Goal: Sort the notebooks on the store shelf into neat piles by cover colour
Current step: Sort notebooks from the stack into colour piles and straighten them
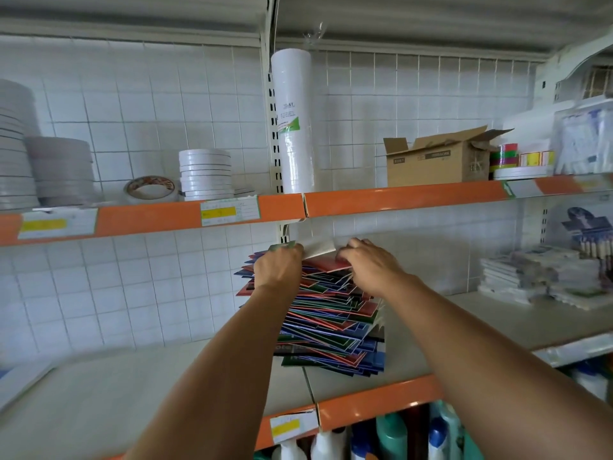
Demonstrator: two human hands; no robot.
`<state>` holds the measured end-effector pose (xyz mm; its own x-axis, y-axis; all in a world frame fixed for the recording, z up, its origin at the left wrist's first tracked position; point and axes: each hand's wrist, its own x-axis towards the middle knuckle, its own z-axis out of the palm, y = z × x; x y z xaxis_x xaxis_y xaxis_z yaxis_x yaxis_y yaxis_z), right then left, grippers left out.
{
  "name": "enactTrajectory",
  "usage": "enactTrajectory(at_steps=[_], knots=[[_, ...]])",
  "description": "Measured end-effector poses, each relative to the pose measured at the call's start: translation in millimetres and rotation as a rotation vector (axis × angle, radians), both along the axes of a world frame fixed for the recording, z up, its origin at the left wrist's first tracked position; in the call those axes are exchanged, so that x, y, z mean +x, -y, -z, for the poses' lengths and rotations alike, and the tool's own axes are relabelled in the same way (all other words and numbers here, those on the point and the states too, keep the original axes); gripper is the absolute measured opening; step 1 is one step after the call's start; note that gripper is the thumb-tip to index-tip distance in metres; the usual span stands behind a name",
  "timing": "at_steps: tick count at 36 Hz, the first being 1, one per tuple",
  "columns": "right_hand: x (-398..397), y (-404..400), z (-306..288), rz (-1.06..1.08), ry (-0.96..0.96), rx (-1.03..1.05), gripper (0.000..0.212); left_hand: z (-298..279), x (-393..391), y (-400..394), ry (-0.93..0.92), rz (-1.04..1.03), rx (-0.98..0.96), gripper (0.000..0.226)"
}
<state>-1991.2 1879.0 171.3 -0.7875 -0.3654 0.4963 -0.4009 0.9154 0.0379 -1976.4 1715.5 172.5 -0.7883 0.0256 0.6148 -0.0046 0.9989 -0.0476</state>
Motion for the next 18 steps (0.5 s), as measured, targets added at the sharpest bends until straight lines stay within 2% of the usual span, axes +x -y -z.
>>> enactTrajectory(at_steps=[4,10,18], knots=[[14.7,-1.5,-1.6,-0.005,0.058,-0.009,0.058,1.3,5.4,5.5,0.006,-0.004,0.051,0.048],[30.7,-4.3,-0.9,0.016,-0.061,0.059,0.065,3.5,21.0,14.0,-0.027,-0.007,0.182,0.04],[40.6,18.8,-1.7,-0.069,-0.208,0.176,0.067,6.4,54.7,38.2,-0.06,-0.082,0.25,0.034]])
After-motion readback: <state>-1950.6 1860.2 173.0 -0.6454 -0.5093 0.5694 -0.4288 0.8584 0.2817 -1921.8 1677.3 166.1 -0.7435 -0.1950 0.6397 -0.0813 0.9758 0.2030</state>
